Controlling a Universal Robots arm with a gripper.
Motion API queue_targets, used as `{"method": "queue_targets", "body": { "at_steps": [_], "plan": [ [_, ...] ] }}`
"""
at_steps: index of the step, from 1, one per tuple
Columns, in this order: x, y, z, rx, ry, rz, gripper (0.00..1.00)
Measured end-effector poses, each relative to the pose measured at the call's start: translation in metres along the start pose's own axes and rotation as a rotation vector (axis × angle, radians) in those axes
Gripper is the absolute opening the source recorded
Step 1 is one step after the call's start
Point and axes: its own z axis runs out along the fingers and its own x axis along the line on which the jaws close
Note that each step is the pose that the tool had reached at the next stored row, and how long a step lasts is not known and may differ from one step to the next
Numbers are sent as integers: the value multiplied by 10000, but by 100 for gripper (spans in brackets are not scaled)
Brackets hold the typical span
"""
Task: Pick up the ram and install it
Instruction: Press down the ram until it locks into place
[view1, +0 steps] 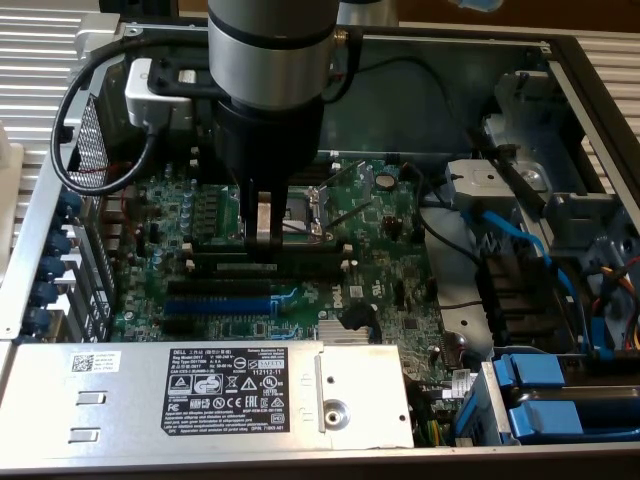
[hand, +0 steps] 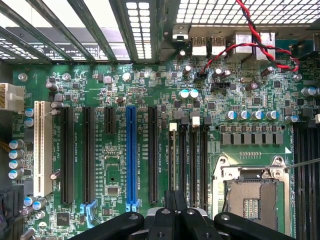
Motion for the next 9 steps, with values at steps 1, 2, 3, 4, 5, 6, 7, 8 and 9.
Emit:
{"method": "queue_targets", "body": {
  "at_steps": [1,2,3,4,5,6,7,8,9],
  "plan": [
    [-1,0,-8,1,-2,0,11],
    [-1,0,-20,2,1,0,11],
    [0,1,-36,-3,7,0,11],
    [-1,2,-49,-2,5,0,11],
    [-1,2,-65,-3,4,0,11],
    [-2,3,-81,-4,6,0,11],
    [-2,4,-96,-3,6,1,11],
    [-2,4,-108,-4,6,1,11],
    [-3,4,-122,-4,7,0,11]
  ]
}}
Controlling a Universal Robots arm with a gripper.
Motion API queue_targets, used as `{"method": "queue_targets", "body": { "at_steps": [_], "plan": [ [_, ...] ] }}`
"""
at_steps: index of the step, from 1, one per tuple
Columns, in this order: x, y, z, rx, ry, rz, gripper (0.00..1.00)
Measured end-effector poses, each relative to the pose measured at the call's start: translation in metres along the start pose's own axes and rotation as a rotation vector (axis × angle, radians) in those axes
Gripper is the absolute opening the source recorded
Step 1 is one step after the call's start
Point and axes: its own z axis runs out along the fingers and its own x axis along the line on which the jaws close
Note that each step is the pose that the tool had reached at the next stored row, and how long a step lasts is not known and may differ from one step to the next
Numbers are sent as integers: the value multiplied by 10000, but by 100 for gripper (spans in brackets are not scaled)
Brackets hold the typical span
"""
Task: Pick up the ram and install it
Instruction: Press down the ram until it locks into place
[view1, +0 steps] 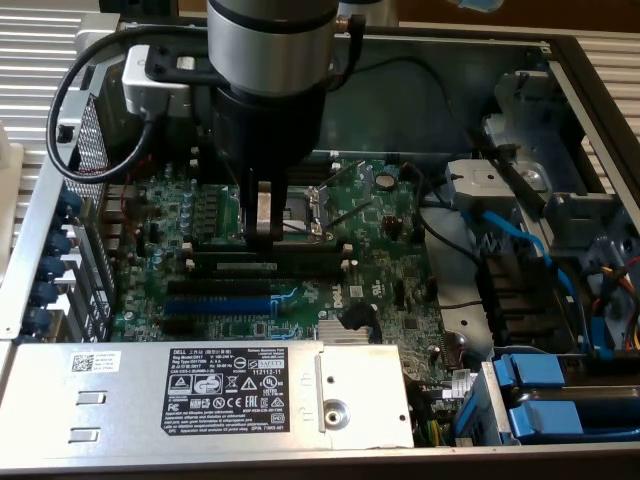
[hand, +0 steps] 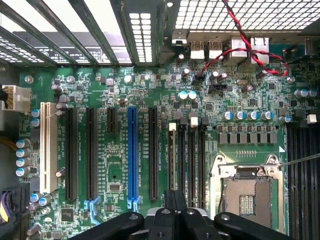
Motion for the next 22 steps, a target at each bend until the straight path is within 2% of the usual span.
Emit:
{"method": "queue_targets", "body": {
  "at_steps": [22],
  "plan": [
    [-5,6,-191,0,0,0,11]
  ]
}}
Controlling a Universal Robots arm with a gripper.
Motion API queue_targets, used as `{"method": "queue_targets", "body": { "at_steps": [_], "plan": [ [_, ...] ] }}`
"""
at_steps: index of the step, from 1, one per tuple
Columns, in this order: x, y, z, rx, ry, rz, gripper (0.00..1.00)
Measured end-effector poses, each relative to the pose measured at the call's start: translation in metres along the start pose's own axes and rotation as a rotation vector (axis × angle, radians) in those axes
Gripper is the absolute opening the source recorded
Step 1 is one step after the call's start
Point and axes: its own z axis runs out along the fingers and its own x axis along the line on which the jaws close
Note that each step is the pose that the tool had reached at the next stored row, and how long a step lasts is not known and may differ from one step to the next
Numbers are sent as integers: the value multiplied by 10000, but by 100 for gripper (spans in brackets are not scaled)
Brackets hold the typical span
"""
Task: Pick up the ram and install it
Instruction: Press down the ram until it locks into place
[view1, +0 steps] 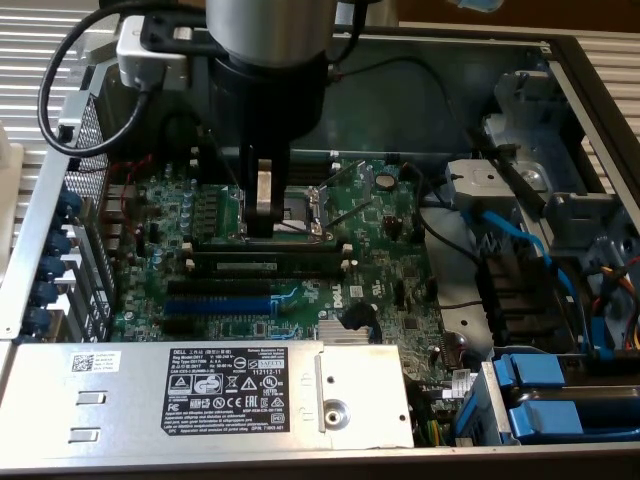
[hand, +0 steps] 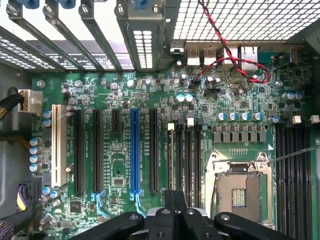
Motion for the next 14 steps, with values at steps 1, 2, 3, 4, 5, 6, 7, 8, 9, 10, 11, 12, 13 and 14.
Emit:
{"method": "queue_targets", "body": {
  "at_steps": [1,2,3,4,5,6,7,8,9,10,11,12,13,14],
  "plan": [
    [0,0,-9,0,0,0,11],
    [0,1,-17,0,0,0,11],
    [-1,1,-24,0,-1,0,11],
    [-1,1,-31,0,-1,0,11],
    [-1,2,-38,0,-1,0,11],
    [-1,2,-44,1,-2,0,11],
    [-1,2,-49,0,-1,0,11],
    [-2,1,-50,2,-3,0,11],
    [-2,2,-50,2,-4,0,11],
    [-1,2,-50,2,-3,0,11],
    [-1,2,-52,0,0,0,11],
    [-1,2,-52,0,0,0,11],
    [-1,2,-51,0,-1,0,11],
    [-1,2,-51,0,0,0,11]
  ]
}}
